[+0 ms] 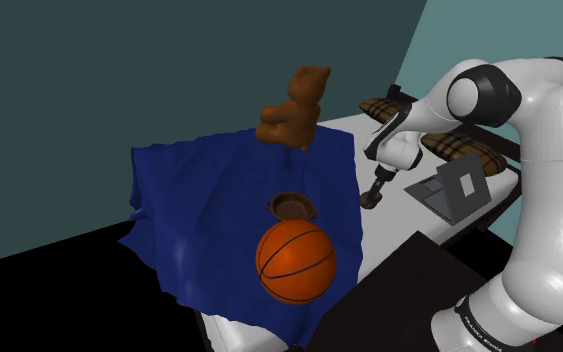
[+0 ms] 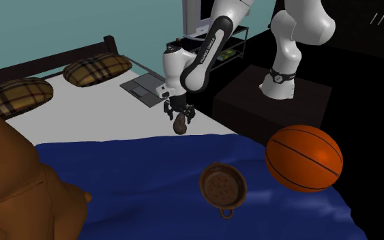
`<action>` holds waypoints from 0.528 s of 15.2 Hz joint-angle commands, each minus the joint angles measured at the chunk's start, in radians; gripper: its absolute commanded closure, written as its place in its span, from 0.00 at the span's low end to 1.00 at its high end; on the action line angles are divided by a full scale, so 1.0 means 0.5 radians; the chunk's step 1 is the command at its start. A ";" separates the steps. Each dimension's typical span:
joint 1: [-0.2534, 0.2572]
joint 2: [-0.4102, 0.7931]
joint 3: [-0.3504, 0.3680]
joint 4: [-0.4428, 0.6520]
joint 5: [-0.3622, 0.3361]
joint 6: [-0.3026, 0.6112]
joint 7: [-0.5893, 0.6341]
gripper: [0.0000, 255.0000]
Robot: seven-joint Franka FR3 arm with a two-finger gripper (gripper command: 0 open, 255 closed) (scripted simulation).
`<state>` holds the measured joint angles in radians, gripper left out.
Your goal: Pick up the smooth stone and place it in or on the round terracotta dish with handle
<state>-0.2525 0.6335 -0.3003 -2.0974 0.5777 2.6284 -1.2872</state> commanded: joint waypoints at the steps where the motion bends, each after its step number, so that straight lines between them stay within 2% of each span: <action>1: 0.000 0.000 0.000 0.000 0.000 0.000 0.000 0.00; 2: 0.000 0.000 0.000 0.000 0.000 0.000 0.000 1.00; 8: 0.001 0.000 -0.001 0.001 -0.001 -0.001 0.002 1.00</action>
<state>-0.2522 0.6322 -0.3012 -2.0966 0.5773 2.6283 -1.2864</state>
